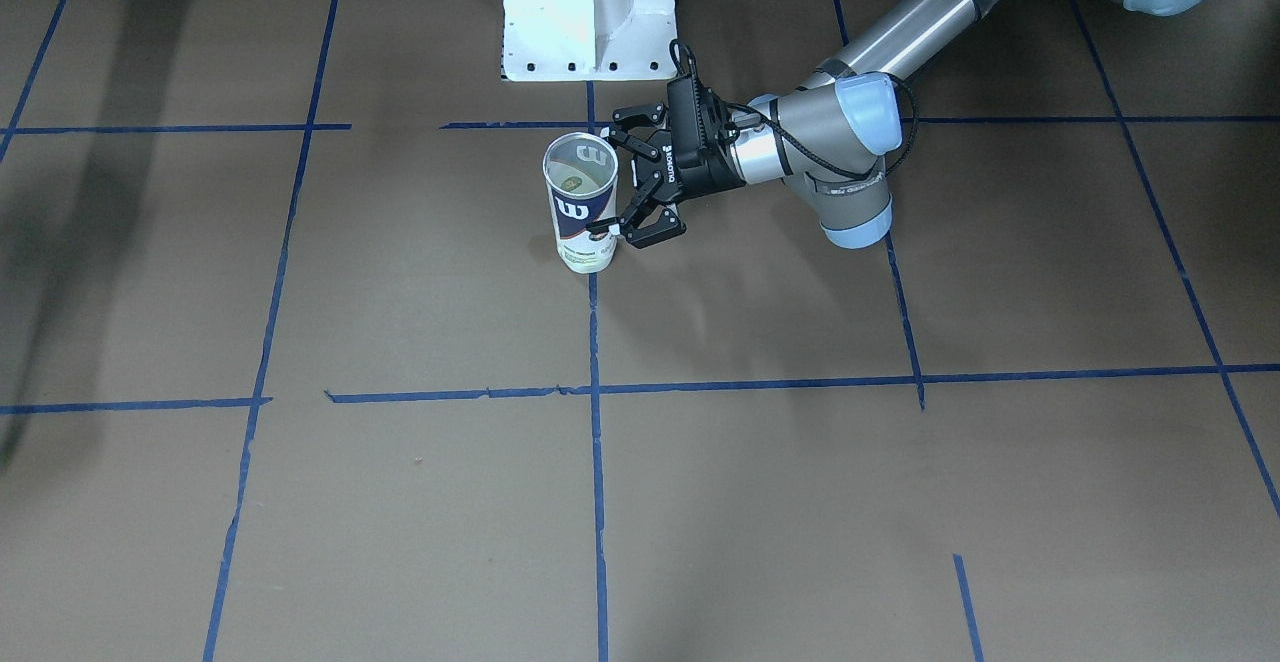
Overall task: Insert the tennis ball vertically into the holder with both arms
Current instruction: 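Carry the second ball with the right gripper over the can opening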
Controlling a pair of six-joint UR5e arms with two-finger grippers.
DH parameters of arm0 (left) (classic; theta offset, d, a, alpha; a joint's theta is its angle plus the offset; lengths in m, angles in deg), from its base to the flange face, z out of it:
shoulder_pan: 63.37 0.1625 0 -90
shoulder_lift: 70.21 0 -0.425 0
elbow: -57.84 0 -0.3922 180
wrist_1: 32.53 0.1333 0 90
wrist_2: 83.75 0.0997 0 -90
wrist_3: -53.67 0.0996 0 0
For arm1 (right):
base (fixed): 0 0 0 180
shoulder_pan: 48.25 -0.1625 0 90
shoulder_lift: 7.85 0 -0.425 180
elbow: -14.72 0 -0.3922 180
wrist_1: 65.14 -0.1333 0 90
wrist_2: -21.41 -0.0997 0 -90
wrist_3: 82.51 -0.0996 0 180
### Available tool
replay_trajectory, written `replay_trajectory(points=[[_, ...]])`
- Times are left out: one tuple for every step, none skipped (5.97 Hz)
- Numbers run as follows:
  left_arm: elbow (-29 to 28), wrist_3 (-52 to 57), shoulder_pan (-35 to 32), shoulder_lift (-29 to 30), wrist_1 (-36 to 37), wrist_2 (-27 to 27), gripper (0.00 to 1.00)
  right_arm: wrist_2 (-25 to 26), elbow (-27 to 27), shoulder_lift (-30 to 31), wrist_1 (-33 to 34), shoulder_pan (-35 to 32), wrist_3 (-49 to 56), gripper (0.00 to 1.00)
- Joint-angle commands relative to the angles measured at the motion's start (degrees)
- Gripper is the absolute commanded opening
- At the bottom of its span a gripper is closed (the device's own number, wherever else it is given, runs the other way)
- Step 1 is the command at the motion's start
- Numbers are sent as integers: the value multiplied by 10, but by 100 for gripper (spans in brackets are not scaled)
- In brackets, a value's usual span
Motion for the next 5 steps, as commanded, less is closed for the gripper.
replay_trajectory(points=[[-1,0,0,0,1,0,99,1,5,0,0,0,4,4],[0,0,0,-1,2,0,99,-6,49,-1,8,-3,-1,0],[-1,0,-2,-1,4,0,99,-38,118,8,64,-3,-26,0],[-1,0,-1,-1,4,0,99,-62,241,8,189,12,-92,0],[0,0,-1,-1,4,0,99,-73,393,4,329,71,-192,0]])
